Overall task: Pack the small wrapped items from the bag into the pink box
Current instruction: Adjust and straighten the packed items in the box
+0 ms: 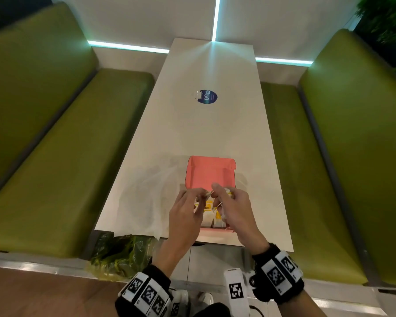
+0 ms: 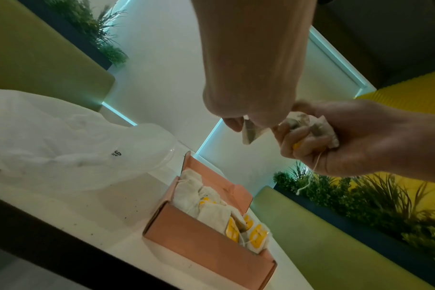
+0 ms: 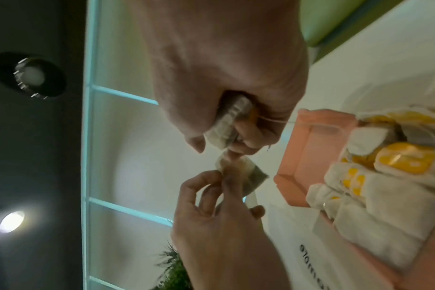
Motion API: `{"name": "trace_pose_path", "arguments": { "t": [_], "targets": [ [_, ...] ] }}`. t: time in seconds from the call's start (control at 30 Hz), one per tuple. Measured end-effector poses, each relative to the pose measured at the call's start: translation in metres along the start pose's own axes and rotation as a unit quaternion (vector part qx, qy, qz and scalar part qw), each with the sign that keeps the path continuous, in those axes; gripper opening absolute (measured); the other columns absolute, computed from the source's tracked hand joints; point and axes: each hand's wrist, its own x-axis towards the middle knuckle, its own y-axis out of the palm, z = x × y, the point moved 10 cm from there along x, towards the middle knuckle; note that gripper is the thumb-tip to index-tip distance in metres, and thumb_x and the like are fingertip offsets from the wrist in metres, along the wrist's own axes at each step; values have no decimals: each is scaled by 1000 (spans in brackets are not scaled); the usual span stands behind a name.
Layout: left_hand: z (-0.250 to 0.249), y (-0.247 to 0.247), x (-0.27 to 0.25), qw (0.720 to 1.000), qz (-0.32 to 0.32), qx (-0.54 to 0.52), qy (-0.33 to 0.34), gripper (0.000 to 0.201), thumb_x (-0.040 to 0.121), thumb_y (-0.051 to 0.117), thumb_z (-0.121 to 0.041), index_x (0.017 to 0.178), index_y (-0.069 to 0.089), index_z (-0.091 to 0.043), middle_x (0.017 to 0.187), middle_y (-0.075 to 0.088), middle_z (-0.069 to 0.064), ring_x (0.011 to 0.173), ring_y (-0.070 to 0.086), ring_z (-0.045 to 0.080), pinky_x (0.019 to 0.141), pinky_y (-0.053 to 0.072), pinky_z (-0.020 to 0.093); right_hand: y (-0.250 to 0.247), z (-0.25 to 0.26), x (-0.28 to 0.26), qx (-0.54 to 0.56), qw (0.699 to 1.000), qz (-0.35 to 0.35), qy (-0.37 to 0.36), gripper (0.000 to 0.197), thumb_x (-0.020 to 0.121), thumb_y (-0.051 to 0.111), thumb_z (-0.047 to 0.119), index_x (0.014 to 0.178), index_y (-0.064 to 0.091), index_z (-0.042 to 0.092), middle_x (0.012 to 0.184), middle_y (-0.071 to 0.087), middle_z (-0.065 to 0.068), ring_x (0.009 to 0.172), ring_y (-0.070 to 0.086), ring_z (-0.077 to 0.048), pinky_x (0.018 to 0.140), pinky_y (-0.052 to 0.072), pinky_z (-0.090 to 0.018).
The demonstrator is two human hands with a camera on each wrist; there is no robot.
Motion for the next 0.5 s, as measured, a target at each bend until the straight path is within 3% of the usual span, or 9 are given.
{"name": "trace_pose_path", "arguments": {
  "t": [0.07, 0.13, 0.23, 0.3, 0.37, 0.43, 0.5],
  "targets": [
    [-10, 4, -5, 997, 6, 37, 63, 12, 92, 62, -11, 102, 59, -17, 95, 71, -2, 89, 59, 14, 70, 53, 24, 1, -7, 3, 22, 999, -2, 41, 37, 88, 68, 45, 74, 67, 11, 62, 62, -3, 50, 46, -13, 47, 37, -26],
    [-15, 9, -9, 992, 17, 68, 106, 6, 94, 62, -12, 99, 64, -12, 100, 72, 1, 95, 60, 20, 77, 55, 28, -1, -8, 6, 17, 999, -4, 44, 30, 87, 71, 35, 69, 66, 12, 62, 63, -3, 49, 47, -13, 48, 37, -25],
    [-8, 16, -14, 991, 57, 72, 101, 14, 91, 66, -15, 104, 66, -11, 111, 69, 2, 105, 60, 21, 85, 55, 29, -5, -6, 9, -37, 999, -2, 18, 19, 85, 70, 24, 70, 70, 13, 65, 67, -4, 58, 57, -14, 56, 46, -33],
    [5, 15, -15, 996, 82, -5, 20, 25, 93, 62, -26, 116, 59, -18, 123, 63, -1, 113, 57, 16, 86, 52, 23, -9, -3, 11, -87, 996, 6, -4, 17, 86, 68, 22, 73, 72, 12, 68, 70, -5, 61, 61, -15, 60, 50, -37],
    [25, 14, -14, 983, 83, -127, -108, 32, 94, 56, -34, 124, 53, -24, 127, 56, -8, 117, 55, 13, 86, 50, 20, -12, 1, 15, -137, 990, 21, -18, 17, 86, 68, 21, 74, 72, 10, 68, 71, -5, 59, 63, -12, 60, 53, -38],
    [40, 22, -13, 948, 101, -208, -219, 31, 96, 54, -33, 127, 51, -28, 126, 55, -15, 117, 55, 10, 87, 50, 21, -13, 6, 19, -177, 983, 42, -28, 17, 85, 69, 20, 73, 72, 9, 67, 71, -6, 57, 61, -11, 60, 53, -39],
    [49, 39, -14, 892, 142, -288, -317, 25, 102, 53, -27, 126, 52, -29, 126, 59, -9, 114, 60, 10, 87, 53, 26, -12, 13, 23, -199, 977, 65, -34, 17, 84, 69, 18, 71, 71, 9, 67, 70, -8, 54, 57, -10, 57, 48, -34]
  ]
}}
